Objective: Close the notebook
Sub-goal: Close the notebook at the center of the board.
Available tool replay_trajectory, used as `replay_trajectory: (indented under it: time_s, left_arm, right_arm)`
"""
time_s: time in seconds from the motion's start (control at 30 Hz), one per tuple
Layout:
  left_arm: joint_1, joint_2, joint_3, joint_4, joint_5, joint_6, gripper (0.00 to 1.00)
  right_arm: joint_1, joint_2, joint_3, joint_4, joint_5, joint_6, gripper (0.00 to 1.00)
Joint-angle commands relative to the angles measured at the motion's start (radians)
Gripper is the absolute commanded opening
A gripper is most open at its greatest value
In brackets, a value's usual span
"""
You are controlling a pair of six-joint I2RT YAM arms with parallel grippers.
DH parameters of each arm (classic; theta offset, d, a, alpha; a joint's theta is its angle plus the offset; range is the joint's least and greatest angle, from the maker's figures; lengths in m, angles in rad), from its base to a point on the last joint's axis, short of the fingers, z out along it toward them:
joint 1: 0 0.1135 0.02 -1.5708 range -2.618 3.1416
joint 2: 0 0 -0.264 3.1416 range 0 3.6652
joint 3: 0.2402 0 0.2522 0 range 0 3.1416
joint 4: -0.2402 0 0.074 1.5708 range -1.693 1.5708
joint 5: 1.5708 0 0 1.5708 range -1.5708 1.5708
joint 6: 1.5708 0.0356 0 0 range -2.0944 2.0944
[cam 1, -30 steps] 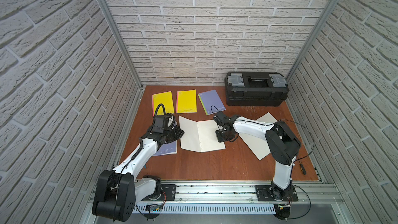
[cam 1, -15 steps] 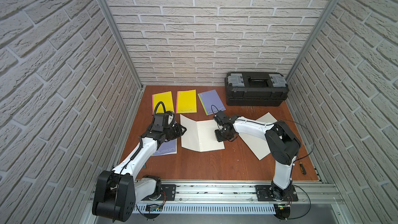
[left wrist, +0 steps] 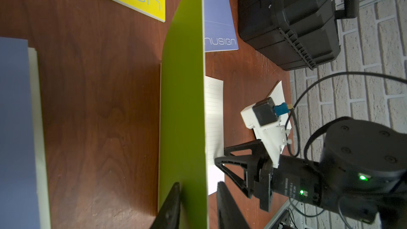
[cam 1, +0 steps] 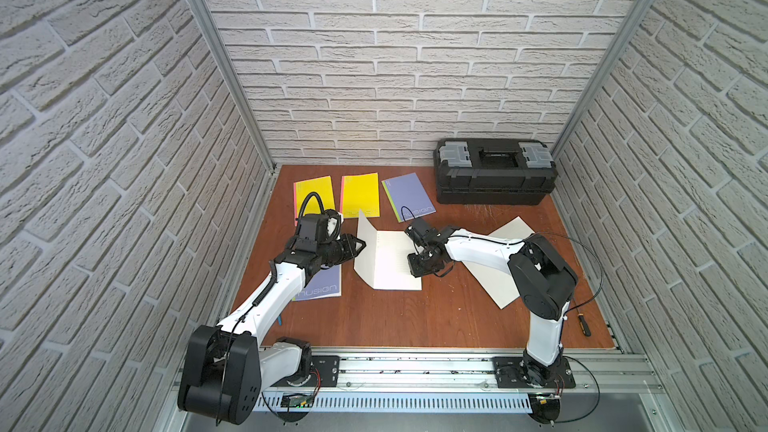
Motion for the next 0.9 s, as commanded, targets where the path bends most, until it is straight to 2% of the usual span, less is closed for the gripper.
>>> replay_trajectory:
  time_s: [0.0, 0.17, 0.87]
  left_arm:
    - [-0.020, 0.014, 0.036, 0.061, 0.022, -0.006, 0.30]
    - [-0.042, 0.033, 0.054, 0.085, 0.030, -0.010, 0.30]
    - [-0.151, 0.130, 0.088, 0.240, 0.101, -0.053, 0.33]
  right_arm:
    - [0.026, 0.013, -0.015, 0.039, -0.035, 0.023, 0.39]
    - [0.018, -0.026, -0.036, 0.046, -0.022, 0.031, 0.40]
    - [-0.129, -0.254, -0.139, -0.022, 0.040, 0.008, 0.45]
